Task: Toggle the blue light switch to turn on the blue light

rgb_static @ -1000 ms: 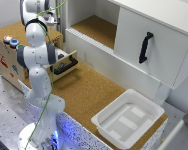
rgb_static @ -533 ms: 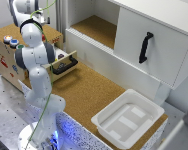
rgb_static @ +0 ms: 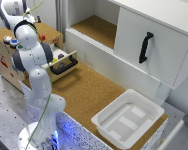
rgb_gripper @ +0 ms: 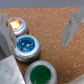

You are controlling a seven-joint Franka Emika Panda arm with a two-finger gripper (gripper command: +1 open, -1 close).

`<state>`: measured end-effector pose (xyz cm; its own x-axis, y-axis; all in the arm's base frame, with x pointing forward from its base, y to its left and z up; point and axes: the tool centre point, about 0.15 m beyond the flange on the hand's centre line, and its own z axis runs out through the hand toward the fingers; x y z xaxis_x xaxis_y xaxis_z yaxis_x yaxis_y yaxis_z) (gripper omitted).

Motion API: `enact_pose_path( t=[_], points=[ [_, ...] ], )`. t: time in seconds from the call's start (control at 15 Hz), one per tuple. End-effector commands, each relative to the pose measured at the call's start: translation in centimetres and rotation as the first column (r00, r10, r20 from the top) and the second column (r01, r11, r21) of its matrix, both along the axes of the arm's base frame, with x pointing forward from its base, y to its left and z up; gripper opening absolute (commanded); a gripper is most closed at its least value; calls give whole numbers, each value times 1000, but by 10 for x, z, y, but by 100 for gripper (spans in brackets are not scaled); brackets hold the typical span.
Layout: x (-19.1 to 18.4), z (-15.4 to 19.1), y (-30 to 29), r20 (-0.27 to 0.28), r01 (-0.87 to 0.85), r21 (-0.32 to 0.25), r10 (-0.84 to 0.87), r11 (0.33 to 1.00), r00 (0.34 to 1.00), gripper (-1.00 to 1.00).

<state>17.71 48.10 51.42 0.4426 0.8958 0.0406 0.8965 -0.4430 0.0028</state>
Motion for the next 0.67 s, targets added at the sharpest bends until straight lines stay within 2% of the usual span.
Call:
enact_pose_path(
  t=[0.0, 0.33, 0.6],
  points=[
    [9, -18, 44, -19, 14, -80, -16, 997, 1000, -100],
    [5, -24, 61, -23, 39, -85, -41, 996, 999, -100],
    [6, -41, 68, -57, 32, -137, -40, 990, 998, -100]
  ],
)
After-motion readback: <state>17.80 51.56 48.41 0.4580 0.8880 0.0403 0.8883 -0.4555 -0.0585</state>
